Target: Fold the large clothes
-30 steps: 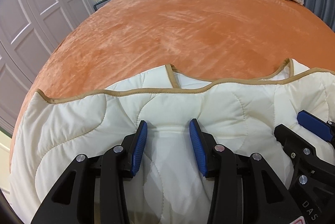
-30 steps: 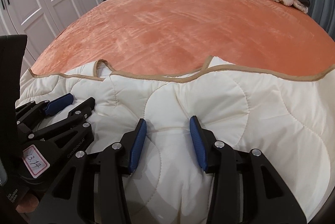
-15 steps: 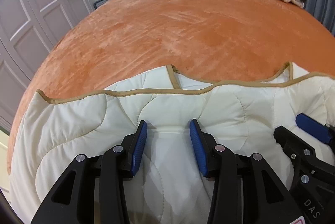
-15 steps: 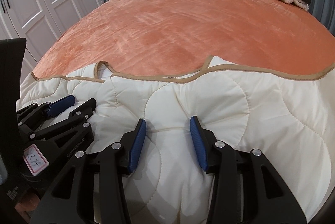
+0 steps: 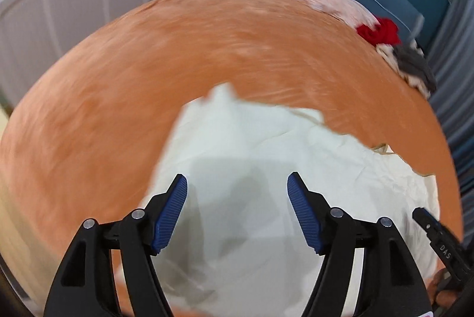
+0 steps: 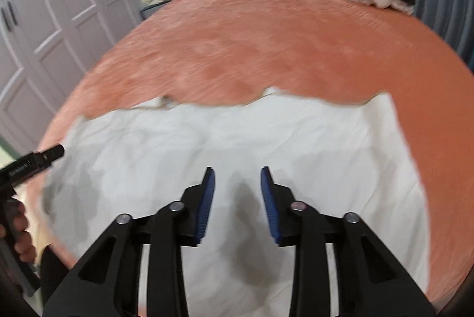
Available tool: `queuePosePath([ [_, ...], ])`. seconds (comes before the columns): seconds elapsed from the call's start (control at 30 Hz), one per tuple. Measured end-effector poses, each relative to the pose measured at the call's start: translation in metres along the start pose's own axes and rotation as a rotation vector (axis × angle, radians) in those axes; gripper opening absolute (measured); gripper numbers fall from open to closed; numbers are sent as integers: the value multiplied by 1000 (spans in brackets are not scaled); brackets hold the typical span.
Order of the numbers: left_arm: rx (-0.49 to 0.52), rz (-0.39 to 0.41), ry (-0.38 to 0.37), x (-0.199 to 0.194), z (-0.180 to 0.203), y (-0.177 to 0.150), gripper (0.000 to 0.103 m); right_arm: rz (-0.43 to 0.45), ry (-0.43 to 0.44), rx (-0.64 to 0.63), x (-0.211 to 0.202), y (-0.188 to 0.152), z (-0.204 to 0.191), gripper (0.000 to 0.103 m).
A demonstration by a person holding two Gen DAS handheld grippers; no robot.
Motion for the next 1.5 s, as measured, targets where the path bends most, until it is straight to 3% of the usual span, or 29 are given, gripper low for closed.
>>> queuePosePath([
  [0.1,-81,-12,3,-21,-41,-17,68,-42,39,-29,-3,-14,-28,13],
  [0.27,-273,-97,-100,-24,-73,-56,68,-109,45,-71,4,-37,-58,10],
  [0.33,-298,-115,-129,-20,-70,-65,68,-135,30,-85,11,-44,-63,10],
  [0.5,-254,-86,-96,-9,-59,-68,74,-181,2,-77,24,-57,-62,10],
  [0.63,-303,-112,-114,8,-60,-73,82,-200,-17,-87,31,-63,-63,10],
  [0.83,-340,-104,-103,15,-59,-72,83,-207,-45,-113,39,-66,-66,10],
  [0.87,-346,-103,-107,14,-56,-71,81,-208,-48,-116,40,-67,-66,10],
  [1.03,-352,-84,-183,-6,-40,-59,37,-210,-62,-129,44,-68,-66,10],
  [1.1,-319,-60,-203,-19,-32,-51,30,-210,-63,-132,45,-68,-65,10],
  [1.27,-209,16,-252,-56,2,-30,23,-216,-51,-119,38,-65,-63,10],
  [1.5,-96,101,-331,-111,34,-9,21,-218,31,-134,-25,-71,-60,11],
])
Point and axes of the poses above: each gripper's, at about its wrist camera, not at the fingertips, and x roughly the way its jaws point, z to its right, y to its top, the point moved 7 cm from there along x, roughly the way its jaws point, and after that the axes turned 9 degrees about z, right-handed, at the moved point
